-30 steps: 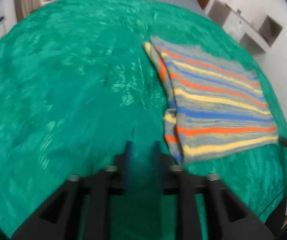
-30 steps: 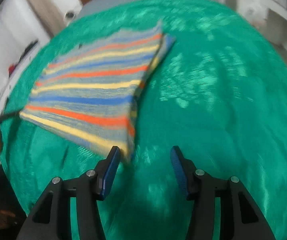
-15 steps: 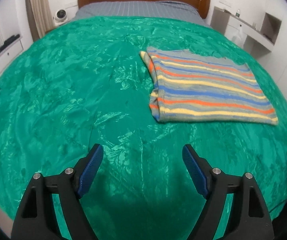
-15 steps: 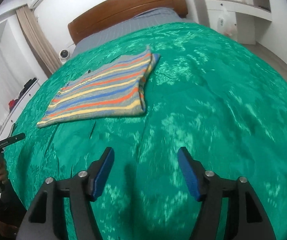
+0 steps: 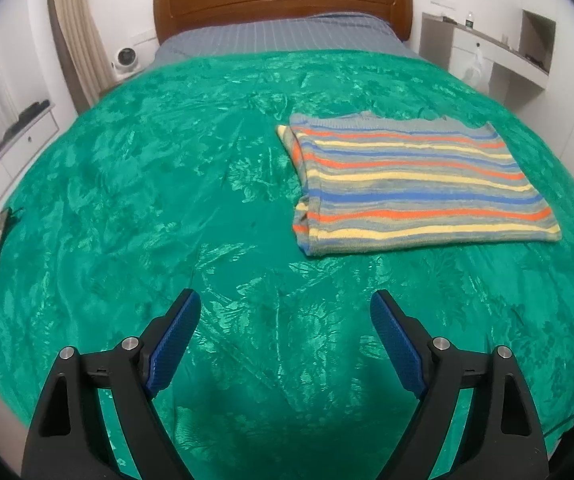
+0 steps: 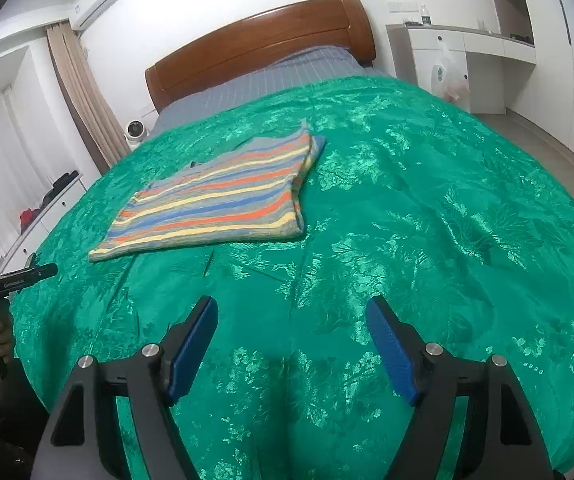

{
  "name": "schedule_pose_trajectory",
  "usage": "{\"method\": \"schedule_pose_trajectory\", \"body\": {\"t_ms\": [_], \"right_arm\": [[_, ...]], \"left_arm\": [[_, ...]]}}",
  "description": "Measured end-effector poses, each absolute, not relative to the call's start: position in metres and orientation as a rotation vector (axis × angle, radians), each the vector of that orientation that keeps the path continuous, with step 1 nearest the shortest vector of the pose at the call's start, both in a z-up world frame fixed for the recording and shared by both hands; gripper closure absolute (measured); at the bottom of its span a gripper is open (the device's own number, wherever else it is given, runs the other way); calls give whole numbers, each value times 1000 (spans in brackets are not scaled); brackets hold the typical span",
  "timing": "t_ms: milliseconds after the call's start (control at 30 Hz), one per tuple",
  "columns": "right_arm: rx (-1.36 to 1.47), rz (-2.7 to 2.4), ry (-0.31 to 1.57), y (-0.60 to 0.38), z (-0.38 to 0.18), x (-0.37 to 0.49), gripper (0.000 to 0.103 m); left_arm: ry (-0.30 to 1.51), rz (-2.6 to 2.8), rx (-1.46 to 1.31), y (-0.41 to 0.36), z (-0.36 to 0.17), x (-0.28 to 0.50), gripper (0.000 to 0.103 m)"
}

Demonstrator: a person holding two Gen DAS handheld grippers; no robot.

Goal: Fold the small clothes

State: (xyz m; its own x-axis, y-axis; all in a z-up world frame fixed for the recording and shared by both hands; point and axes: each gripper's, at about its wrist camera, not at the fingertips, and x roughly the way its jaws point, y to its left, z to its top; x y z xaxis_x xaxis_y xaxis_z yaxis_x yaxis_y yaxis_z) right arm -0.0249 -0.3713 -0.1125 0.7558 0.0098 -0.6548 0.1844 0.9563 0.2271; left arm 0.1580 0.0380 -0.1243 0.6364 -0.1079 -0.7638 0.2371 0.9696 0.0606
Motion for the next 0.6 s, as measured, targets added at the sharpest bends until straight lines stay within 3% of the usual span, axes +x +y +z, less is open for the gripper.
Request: {"method": "schedule_pose_trajectory", "body": {"t_ms": [600], "right_arm": [[313,-64,728,-369,-123,-31,26]], "left_arm": [[865,-209,214,13,-127,157,15]]}}
